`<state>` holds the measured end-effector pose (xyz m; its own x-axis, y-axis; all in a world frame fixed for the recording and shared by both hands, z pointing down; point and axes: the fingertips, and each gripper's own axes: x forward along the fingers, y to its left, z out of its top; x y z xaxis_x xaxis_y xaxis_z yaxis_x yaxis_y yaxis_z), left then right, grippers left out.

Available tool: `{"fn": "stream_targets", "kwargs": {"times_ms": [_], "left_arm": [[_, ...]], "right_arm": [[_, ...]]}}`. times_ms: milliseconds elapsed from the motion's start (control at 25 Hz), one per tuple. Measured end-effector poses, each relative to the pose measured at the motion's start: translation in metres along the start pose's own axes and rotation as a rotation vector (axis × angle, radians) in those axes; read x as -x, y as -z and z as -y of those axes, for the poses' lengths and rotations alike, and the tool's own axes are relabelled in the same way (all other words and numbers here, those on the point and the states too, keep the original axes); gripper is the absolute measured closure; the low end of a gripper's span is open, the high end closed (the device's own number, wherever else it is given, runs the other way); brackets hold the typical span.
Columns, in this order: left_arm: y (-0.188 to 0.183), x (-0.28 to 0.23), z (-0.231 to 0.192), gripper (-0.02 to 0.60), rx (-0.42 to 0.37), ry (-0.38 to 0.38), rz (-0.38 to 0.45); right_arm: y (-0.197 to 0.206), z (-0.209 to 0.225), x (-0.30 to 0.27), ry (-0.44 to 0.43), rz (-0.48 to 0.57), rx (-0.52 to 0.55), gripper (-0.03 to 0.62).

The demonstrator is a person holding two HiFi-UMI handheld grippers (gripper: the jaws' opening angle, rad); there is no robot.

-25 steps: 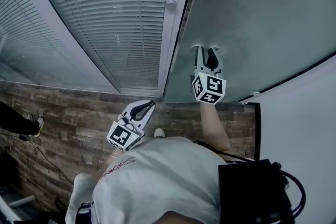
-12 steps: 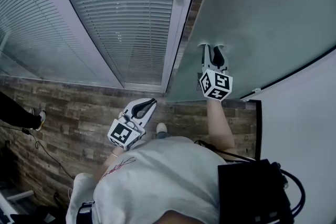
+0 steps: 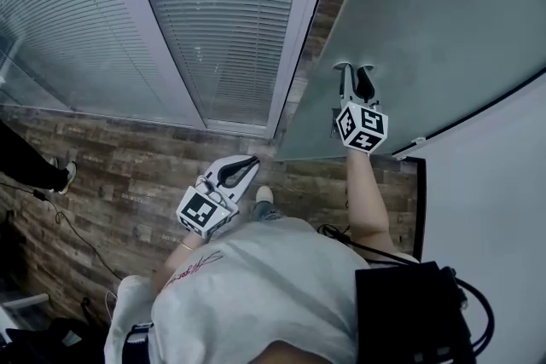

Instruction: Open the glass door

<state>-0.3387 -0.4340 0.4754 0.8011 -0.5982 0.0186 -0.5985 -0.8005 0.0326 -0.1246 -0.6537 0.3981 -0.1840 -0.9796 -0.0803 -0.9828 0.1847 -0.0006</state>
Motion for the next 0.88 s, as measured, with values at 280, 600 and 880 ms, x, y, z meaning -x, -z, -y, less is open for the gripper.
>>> {"fn": "stream_targets", "kwargs": {"times_ms": [280,600,880], "left_arm": [[-0.003,0.018,0.031,0.546,0.021,0.011,0.007],[0.002,0.036,0.072,0.546,0.062,0.016,-0.004],[-0.005,0.030,0.095,0.546,0.021,-0.014,0.008]], "right_arm": [[0.000,0.000,0.020,-0.044,-0.002,-0.002,0.480],[-0.005,-0.003,0.049,-0.063,0.007,-0.002,0.480],[-0.008,-0.004,0.077,-0.094,0.024,-0.010,0.480]]}}
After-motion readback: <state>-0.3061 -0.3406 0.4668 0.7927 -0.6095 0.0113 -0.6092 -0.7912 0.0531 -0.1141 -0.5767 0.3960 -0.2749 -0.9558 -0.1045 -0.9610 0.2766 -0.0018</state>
